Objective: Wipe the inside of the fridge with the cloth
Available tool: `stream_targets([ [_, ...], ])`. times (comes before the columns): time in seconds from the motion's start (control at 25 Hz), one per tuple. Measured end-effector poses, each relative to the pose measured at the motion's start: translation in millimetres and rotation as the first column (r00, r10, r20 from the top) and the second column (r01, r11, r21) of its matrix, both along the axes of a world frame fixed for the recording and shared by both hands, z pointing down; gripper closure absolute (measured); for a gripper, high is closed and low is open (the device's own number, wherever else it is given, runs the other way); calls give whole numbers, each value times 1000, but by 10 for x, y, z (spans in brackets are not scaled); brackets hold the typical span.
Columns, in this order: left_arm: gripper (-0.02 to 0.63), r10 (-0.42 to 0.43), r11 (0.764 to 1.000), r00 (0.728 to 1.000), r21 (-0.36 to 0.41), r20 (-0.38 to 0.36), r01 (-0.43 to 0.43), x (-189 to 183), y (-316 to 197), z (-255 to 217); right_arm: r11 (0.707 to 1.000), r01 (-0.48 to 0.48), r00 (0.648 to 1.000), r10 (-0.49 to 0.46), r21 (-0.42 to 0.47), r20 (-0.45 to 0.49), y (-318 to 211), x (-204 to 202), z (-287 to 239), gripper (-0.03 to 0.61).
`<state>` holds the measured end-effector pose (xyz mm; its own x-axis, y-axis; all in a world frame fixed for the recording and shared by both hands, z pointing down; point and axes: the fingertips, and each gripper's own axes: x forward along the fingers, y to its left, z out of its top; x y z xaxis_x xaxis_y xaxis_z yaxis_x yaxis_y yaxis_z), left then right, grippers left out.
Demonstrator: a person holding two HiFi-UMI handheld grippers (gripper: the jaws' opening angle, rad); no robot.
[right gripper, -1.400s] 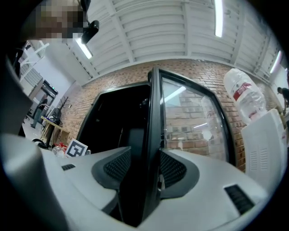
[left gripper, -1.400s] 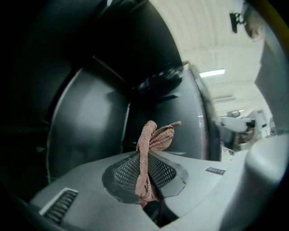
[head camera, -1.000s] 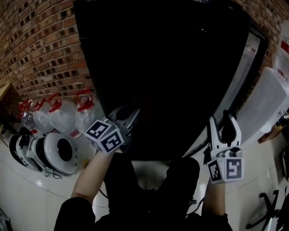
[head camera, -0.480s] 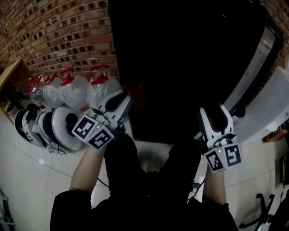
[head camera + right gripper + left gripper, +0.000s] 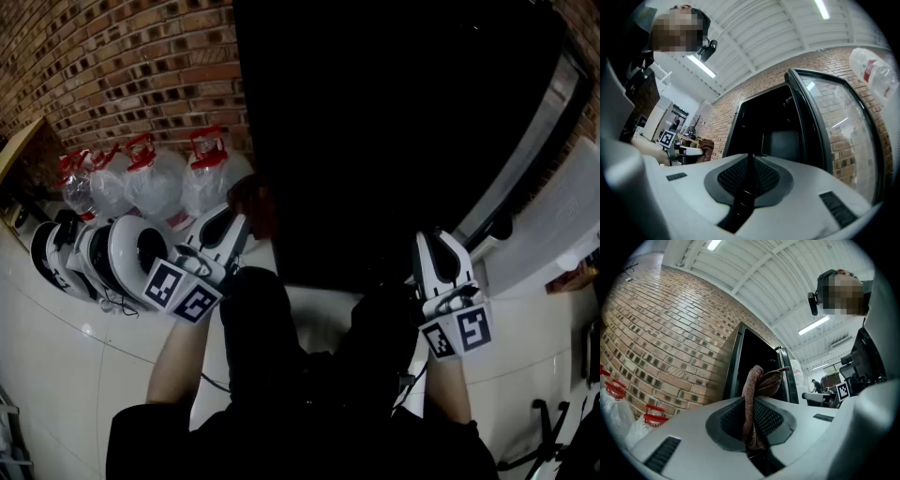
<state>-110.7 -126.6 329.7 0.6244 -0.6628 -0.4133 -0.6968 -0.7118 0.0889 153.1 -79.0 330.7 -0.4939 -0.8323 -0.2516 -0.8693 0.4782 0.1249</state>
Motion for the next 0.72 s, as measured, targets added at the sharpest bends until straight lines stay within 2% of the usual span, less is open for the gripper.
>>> stream_targets([
  [0.08,572,-31,999,999,8,20,31,15,-40,68,1000,-18,1000,18,-3,-5,-75,68,90,574],
  [0.2,572,-61,998,996,11,67,61,60,-88,176,999,-28,1000,28,-38,8,-219,158,269,574],
  [0.32,572,-51,999,998,-15,44,51,54,-69,284,998,-21,1000,21,-58,-4,-235,130,382,575],
  [0.48,572,-52,998,998,-16,43,53,50,-30,365,999,-22,998,20,-28,-61,-228,88,392,577],
  [0.72,572,-66,997,998,-41,17,67,96,-73,498,999,-37,998,36,-28,-56,-335,188,480,577],
])
